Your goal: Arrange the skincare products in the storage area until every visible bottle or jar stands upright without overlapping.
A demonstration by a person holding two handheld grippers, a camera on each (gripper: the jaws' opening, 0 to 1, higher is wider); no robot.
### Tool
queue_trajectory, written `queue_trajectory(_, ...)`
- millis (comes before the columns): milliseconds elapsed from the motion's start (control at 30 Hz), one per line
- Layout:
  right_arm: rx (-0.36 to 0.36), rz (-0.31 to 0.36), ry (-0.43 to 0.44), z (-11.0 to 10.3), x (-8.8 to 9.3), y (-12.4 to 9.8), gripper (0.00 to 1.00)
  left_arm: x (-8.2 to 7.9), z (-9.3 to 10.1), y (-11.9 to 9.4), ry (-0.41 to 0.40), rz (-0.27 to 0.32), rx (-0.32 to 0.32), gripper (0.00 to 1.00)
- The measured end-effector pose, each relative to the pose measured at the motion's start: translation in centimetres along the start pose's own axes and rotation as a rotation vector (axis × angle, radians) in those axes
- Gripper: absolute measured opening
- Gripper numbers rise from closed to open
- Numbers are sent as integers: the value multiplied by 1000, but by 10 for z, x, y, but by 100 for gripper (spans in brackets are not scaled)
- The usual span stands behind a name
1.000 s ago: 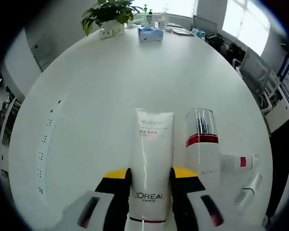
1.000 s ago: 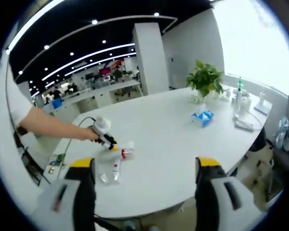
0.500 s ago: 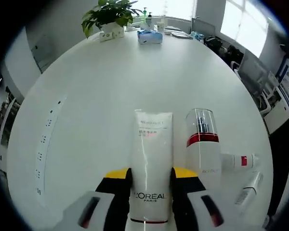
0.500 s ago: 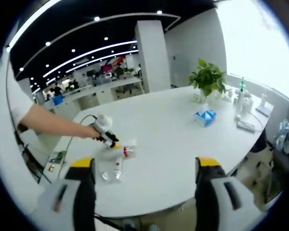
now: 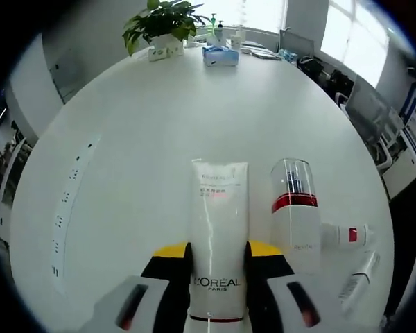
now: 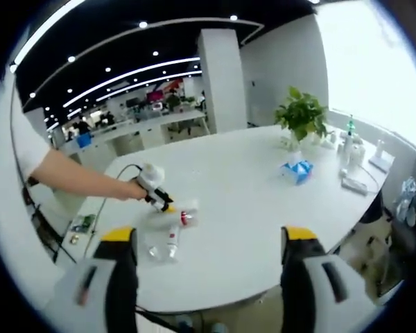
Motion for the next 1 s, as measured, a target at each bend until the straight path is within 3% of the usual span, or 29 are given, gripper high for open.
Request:
queue_trajectory(133, -2, 4, -2, 0, -2, 1, 83, 3, -2, -3, -34, 20, -13, 28)
queue_trajectory(267, -5, 7, 3, -1, -2, 4, 83, 4, -8, -12, -114, 78, -13, 28)
queue_trajectory(633, -63, 5, -2, -11, -4, 22, 83, -4, -18, -40, -162, 213, -39, 27)
queue_trajectory(1000, -127, 18, -40, -18, -16, 44, 83, -2, -13, -68, -226, 311, -57, 26)
Point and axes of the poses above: the point that each gripper's makers call its tool centre point, and the gripper's own axes: y roughly forward along the fingers, z roughly to its right, x roughly out of its underside, the point moved 8 cm from there along -y, roughly backward along the fingers
